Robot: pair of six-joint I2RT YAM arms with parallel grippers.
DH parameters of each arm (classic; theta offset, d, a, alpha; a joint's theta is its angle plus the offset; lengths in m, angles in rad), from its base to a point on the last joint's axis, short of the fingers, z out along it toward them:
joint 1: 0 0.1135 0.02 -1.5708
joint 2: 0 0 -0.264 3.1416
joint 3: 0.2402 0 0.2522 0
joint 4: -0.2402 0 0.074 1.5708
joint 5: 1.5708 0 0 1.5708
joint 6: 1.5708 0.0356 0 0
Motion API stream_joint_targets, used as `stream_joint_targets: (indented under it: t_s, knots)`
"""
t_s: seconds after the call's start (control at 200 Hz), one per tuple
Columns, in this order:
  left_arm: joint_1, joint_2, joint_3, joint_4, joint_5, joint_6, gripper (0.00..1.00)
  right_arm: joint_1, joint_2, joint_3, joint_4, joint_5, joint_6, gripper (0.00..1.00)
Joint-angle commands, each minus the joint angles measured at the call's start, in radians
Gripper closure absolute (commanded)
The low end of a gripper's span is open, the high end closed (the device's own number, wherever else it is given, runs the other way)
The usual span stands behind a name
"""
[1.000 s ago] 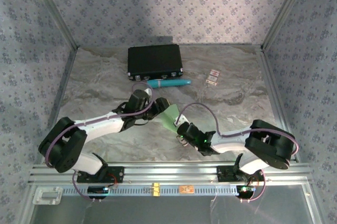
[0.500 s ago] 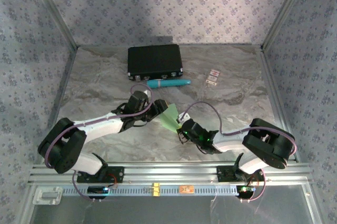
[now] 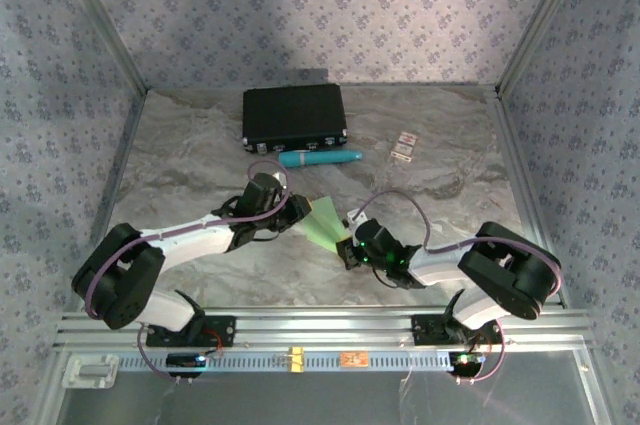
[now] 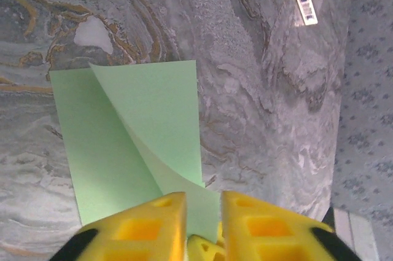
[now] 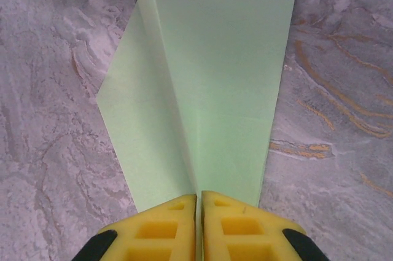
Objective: Fold a paper plane with a square sheet of paper (pick it up from the middle)
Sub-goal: Fourth fold the wing at the center of the table.
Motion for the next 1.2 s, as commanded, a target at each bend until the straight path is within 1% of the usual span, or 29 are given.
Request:
stream_joint_targets:
  t_s: [0.0,0.115,0.355,0.46,0.675,1.034,1.194]
  knots:
    - [0.0,0.022,-0.008,0.045,0.02,-0.001,0.86,-0.02,0.022,-0.035,0.01,-0.07,0.06,0.88]
    - [-0.015,0.064,-0.002,0.088,0.042,-0.013,0.92,-0.042,0.03,-0.052,0.046,-0.102,0.092,0.88]
    - [-0.062,0.163,0.019,0.192,0.069,-0.049,0.95,-0.07,0.066,-0.062,0.079,-0.145,0.149,0.88]
    - [-0.081,0.198,0.034,0.215,0.068,-0.054,0.95,-0.08,0.072,-0.063,0.077,-0.158,0.154,0.88]
    - [-0.089,0.266,0.058,0.268,0.082,-0.068,0.95,-0.094,0.062,-0.064,0.062,-0.176,0.168,0.87]
    - [-0.096,0.315,0.087,0.273,0.083,-0.07,0.95,-0.11,0.061,-0.055,0.035,-0.206,0.187,0.85]
    - [-0.097,0.313,0.088,0.262,0.077,-0.065,0.95,-0.12,0.06,-0.047,0.021,-0.226,0.187,0.9]
